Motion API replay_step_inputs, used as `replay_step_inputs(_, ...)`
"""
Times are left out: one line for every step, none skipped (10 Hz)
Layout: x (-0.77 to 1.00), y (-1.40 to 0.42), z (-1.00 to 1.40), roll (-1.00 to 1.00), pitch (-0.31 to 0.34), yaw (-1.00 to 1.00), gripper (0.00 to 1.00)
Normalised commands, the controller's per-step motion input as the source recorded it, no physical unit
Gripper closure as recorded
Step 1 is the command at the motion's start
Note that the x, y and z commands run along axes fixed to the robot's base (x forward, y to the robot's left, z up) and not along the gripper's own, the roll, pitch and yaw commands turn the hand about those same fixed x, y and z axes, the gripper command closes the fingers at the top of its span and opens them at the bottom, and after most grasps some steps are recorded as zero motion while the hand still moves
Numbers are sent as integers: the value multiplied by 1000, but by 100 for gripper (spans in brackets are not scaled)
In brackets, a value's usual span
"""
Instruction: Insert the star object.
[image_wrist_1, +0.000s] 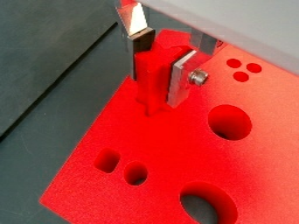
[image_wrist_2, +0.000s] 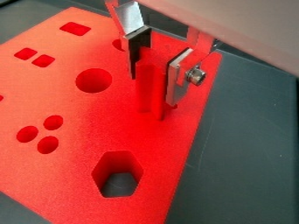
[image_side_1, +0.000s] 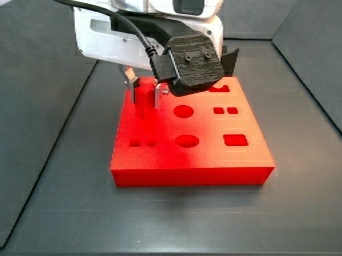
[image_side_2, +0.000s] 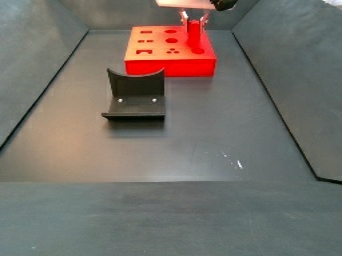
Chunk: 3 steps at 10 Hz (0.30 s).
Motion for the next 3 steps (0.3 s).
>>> replay_step_inputs(0,-60,-683,190,-91,-6,100)
replay_step_inputs(0,0,0,-21,0,0,100)
replay_step_inputs(0,0,0,0,0,0,100)
